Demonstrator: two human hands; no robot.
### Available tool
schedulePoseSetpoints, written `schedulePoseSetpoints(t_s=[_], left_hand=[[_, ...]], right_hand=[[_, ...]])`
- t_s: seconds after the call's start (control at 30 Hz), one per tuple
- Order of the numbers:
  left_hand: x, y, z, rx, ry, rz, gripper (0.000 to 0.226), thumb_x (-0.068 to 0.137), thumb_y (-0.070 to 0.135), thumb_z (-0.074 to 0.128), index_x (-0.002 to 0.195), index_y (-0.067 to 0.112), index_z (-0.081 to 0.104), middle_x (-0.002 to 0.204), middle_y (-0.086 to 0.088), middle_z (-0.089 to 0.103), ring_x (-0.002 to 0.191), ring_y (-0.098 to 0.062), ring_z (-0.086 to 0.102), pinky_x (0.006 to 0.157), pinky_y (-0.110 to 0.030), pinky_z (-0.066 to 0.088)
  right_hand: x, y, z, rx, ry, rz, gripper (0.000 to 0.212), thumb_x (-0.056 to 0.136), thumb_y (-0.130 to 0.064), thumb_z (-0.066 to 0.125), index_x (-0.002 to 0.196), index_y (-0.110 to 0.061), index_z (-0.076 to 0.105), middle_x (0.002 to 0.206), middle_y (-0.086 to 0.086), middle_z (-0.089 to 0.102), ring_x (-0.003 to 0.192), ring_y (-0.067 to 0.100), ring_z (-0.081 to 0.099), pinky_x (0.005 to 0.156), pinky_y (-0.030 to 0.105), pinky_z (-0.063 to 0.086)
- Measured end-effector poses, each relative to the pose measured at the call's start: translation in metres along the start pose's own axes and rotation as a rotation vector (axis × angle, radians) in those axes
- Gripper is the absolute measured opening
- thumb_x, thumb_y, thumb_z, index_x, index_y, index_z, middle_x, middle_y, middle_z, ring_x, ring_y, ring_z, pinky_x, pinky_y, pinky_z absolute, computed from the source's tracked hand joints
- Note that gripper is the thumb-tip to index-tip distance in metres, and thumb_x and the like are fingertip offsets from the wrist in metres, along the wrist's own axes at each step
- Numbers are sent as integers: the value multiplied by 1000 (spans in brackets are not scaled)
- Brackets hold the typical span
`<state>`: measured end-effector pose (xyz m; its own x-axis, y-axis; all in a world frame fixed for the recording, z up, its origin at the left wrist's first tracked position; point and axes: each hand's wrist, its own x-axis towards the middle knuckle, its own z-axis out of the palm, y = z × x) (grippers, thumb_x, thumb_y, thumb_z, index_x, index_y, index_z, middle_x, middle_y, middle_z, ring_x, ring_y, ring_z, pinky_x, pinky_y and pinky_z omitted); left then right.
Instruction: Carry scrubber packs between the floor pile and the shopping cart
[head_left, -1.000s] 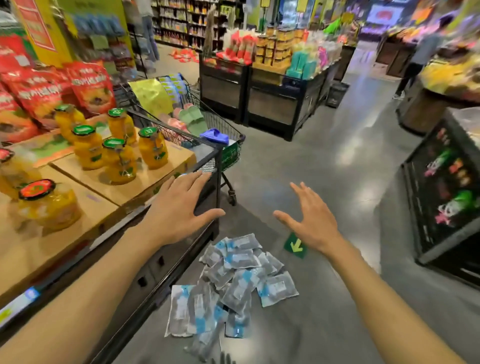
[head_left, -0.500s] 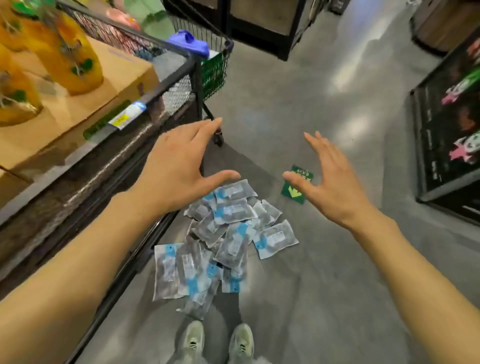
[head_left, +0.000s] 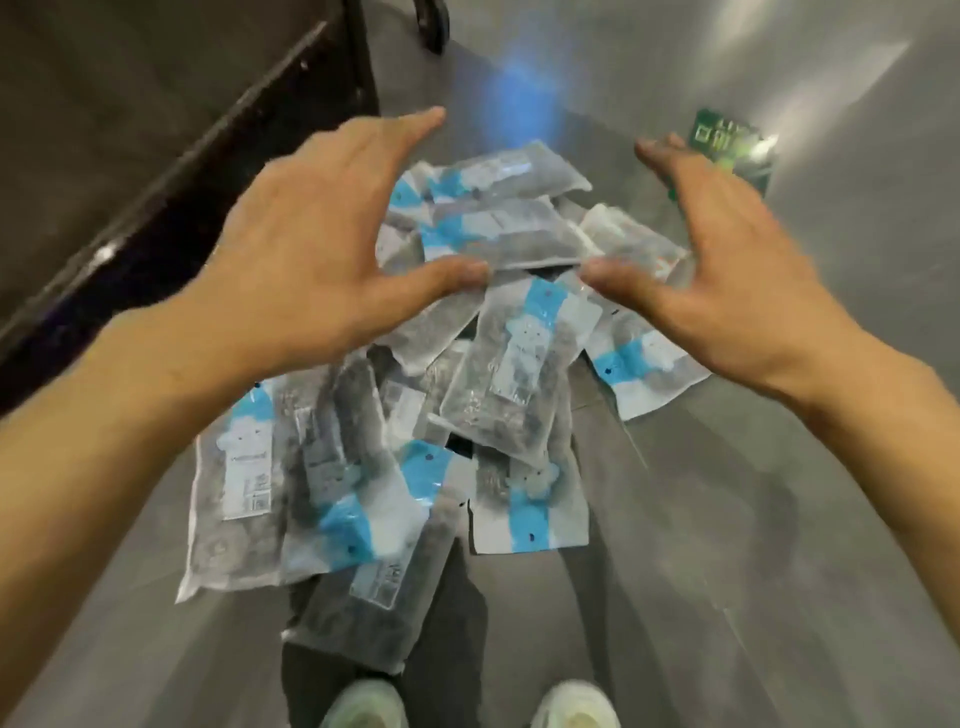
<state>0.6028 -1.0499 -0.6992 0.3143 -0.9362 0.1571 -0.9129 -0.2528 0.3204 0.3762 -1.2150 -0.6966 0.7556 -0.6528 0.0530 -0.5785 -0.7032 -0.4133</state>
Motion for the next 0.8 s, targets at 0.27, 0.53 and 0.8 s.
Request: schedulePoseSetpoints(t_s=[0.27, 0.53, 0.8], left_hand=[[-28, -43, 122, 69, -80, 41, 102, 81, 84, 43, 159, 20, 30, 157, -8, 46, 139, -32, 46, 109, -50, 41], [-53, -69, 110, 2, -61, -159, 99, 78, 85, 47, 158, 31, 28, 159, -3, 43, 142, -28, 44, 110, -50, 40], [-61, -81, 122, -99, -43, -251, 96, 79, 83, 55, 157, 34, 28, 158, 2, 44, 143, -25, 44, 109, -54, 42]], right_hand=[[-29, 59, 116, -49, 6, -120, 96, 86, -77, 46, 160, -17, 30, 165, 7, 34, 154, 20, 26, 125, 36, 21], [-27, 50, 124, 361, -1, 121, 84, 82, -69, 60, 155, -38, 34, 141, -29, 37, 131, -8, 35, 109, 23, 29], [-15, 75, 179, 534, -56, 328, 80, 85, -61, 72, 151, -30, 39, 150, -8, 48, 134, 15, 49, 112, 40, 43]])
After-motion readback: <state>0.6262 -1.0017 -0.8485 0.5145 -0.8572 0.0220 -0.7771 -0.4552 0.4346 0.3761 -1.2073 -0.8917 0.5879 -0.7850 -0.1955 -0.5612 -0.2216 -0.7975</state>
